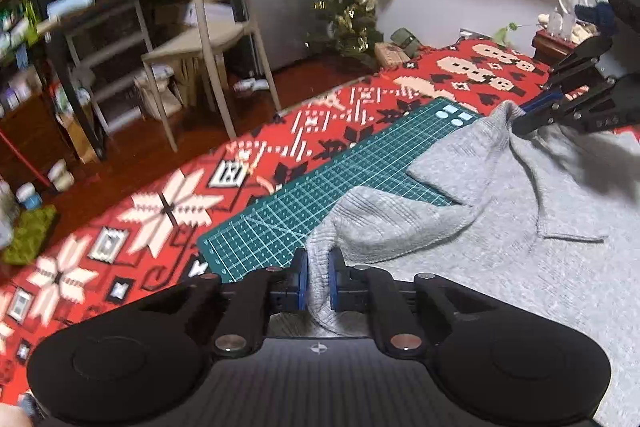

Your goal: Fold clothes

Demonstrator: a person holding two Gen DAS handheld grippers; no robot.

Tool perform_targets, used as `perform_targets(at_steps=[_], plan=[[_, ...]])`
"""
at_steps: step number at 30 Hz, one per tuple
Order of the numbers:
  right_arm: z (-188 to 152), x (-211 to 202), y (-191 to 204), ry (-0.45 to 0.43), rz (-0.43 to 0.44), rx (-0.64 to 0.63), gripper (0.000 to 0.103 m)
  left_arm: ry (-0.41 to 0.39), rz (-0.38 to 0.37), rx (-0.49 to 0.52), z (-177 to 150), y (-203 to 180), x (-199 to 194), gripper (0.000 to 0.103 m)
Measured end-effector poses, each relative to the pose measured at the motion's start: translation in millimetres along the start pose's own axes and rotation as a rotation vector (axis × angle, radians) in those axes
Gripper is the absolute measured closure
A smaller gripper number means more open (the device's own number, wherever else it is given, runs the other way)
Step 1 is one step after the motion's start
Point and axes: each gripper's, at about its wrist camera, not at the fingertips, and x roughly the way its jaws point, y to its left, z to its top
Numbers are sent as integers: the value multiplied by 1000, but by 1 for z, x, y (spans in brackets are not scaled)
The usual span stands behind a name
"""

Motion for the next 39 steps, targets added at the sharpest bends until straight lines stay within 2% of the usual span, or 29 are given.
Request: perform_targets(at_steps=[5, 8, 13, 16, 20, 24, 29, 32, 39], plan=[[-1, -44, 1, -1, 55, 140, 95, -42, 46, 28, -5, -13, -45, 94], [-4, -73, 2, 16, 115, 259, 95, -40, 26, 51, -5, -22, -75, 94], [-16, -104, 9, 79, 217, 442, 95, 14, -51, 92, -10, -41, -110, 94], [-26, -112, 9, 116, 260, 537, 95, 51, -43, 58, -8, -37, -104, 94], [-28, -98, -5, 129, 229, 594, 95, 101, -27, 6, -5, -31, -94, 94], [-22, -69, -31, 128, 178, 652, 95, 153, -6, -123, 10, -6, -59, 94], [-13, -28, -55, 111, 107, 674, 95, 208, 49, -205, 25, 12, -14, 94], [-2, -6, -56, 101, 58, 615, 95, 214, 80, -226, 30, 17, 4, 94], [26, 45, -56, 80, -54, 461, 96, 209, 153, -202, 39, 19, 31, 94]])
